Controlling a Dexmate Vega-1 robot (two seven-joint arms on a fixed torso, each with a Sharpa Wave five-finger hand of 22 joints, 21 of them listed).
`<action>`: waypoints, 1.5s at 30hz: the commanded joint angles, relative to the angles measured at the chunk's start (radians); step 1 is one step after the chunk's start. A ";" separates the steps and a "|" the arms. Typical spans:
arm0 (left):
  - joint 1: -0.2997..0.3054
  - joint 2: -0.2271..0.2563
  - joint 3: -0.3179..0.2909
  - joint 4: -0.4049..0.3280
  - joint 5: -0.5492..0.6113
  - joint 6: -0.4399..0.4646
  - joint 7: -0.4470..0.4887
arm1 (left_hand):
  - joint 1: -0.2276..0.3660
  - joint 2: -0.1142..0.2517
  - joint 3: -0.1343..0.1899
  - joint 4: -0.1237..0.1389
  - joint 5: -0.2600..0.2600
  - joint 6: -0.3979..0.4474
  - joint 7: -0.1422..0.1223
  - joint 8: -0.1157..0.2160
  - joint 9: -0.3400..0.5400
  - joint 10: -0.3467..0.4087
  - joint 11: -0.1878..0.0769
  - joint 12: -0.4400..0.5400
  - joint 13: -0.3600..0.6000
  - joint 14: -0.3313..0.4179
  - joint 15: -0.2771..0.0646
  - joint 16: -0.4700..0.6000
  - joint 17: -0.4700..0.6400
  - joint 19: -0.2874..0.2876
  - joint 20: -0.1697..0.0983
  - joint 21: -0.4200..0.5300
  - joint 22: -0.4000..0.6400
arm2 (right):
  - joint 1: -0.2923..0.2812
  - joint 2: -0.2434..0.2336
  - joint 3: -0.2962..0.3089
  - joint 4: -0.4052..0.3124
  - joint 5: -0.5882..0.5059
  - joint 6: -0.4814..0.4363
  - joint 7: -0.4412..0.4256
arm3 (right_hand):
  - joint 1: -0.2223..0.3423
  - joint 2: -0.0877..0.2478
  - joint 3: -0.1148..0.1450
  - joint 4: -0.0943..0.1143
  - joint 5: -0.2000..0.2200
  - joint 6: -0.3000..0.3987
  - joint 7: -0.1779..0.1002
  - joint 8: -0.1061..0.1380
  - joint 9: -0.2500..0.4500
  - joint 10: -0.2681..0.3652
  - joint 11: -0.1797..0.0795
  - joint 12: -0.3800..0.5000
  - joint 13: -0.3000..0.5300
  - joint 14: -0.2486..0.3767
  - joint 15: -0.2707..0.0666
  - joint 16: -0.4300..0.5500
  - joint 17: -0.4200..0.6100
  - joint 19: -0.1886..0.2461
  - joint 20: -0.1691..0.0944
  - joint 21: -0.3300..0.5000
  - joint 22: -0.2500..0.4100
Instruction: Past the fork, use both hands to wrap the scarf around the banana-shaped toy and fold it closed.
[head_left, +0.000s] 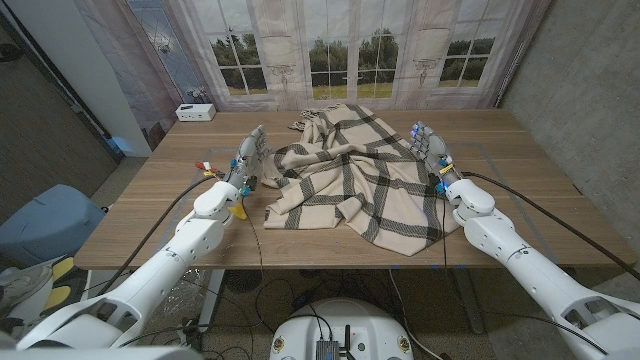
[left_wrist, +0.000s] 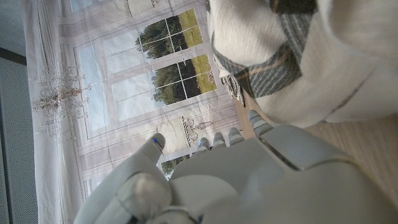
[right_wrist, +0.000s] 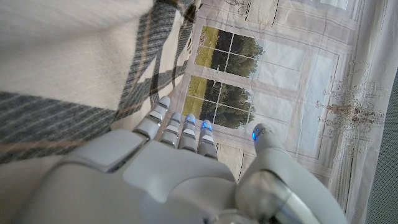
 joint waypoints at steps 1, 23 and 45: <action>0.003 0.049 0.013 -0.064 0.067 0.074 0.061 | 0.001 0.003 -0.001 -0.003 0.002 0.010 -0.014 0.009 0.004 -0.008 0.018 0.013 0.004 0.015 0.021 0.011 0.003 0.000 0.030 -0.001 0.003 | 0.012 0.013 -0.005 0.025 0.004 -0.001 0.009 | 0.012 0.000 0.010 -0.005 0.005 0.013 -0.004 0.004 0.002 0.011 0.002 0.004 0.003 0.006 0.006 0.003 0.003 0.004 0.000 0.005 0.005; 0.102 0.284 0.001 -0.404 0.272 0.323 0.218 | 0.013 0.003 0.004 -0.023 -0.004 0.055 -0.006 0.018 0.004 0.041 0.026 0.028 0.006 0.056 0.030 0.015 0.002 0.017 0.035 0.000 0.007 | 0.026 0.037 -0.017 0.066 0.004 0.031 0.039 | 0.026 0.005 0.017 -0.019 0.002 0.028 -0.007 0.008 0.002 0.022 0.007 0.002 0.004 0.014 0.011 0.002 0.004 0.003 0.009 0.004 0.006; 0.171 0.514 -0.028 -0.699 0.383 0.639 0.202 | 0.038 0.001 0.015 -0.052 -0.014 0.070 -0.013 0.016 0.005 0.063 0.013 0.030 0.006 0.084 0.024 0.016 0.001 0.012 0.035 -0.008 0.007 | 0.007 0.049 -0.024 0.051 0.000 0.044 0.030 | 0.029 0.010 0.018 -0.025 -0.002 0.032 -0.009 0.006 0.003 0.025 0.011 -0.002 0.005 0.014 0.011 0.002 0.007 0.003 0.011 0.004 0.006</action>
